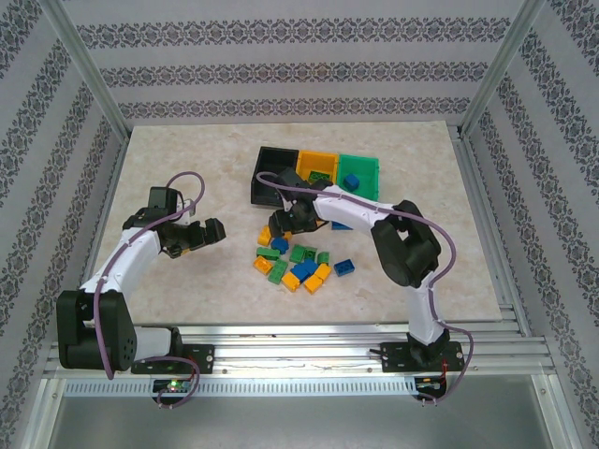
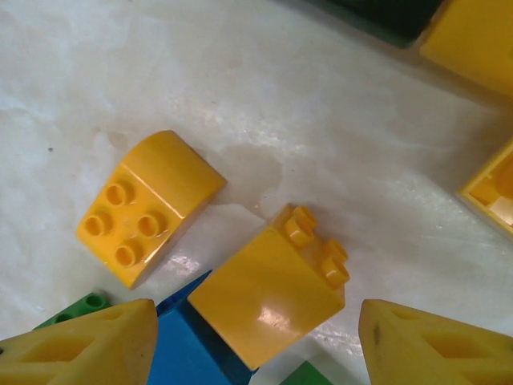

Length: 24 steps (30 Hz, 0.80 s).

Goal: Sort the legos into containers by color
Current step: Pick up the lego from the center of the table.

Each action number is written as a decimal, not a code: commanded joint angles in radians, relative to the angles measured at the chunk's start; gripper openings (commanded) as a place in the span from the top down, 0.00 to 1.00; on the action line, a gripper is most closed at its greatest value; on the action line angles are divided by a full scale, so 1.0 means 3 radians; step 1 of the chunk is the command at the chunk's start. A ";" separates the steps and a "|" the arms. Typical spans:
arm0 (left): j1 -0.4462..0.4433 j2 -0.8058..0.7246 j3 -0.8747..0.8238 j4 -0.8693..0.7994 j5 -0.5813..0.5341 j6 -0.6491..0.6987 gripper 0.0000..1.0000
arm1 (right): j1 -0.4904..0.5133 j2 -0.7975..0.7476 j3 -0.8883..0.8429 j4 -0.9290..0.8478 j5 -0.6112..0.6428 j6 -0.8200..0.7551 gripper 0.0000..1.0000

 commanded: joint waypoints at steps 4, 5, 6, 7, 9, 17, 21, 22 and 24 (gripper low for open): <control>0.0042 -0.0028 0.0079 -0.0088 -0.0063 0.0018 0.01 | -0.0023 0.0296 0.0173 -0.0127 0.0067 0.0151 0.32; 0.0042 -0.0020 0.0078 -0.0091 -0.0066 0.0017 0.01 | -0.0035 0.0306 0.0156 -0.0099 0.0055 0.0174 0.32; 0.0042 -0.0016 0.0065 -0.0100 -0.0055 0.0018 0.00 | -0.0041 0.0313 0.0132 -0.0051 0.0043 0.0195 0.32; 0.0042 -0.0015 0.0056 -0.0096 -0.0041 0.0016 0.01 | -0.0048 0.0321 0.0121 -0.0007 0.0034 0.0208 0.33; 0.0042 -0.0014 0.0043 -0.0090 -0.0007 0.0014 0.00 | -0.0049 0.0347 0.0147 0.0013 0.0025 0.0206 0.36; 0.0043 0.0002 0.0065 -0.0110 -0.0051 0.0013 0.01 | -0.0044 0.0200 0.0106 0.0005 0.0029 0.0135 0.68; 0.0039 -0.0005 0.0061 -0.0064 0.0003 0.0007 0.01 | -0.0049 -0.0001 0.0120 -0.0005 0.0090 0.0090 0.69; 0.0041 0.0001 0.0064 -0.0060 0.0015 0.0008 0.00 | -0.0054 -0.0037 0.0164 -0.0021 0.0093 0.0077 0.69; 0.0041 0.0024 0.0090 -0.0068 0.0020 0.0007 0.01 | -0.0076 -0.0075 0.0346 -0.0059 0.0090 0.0033 0.69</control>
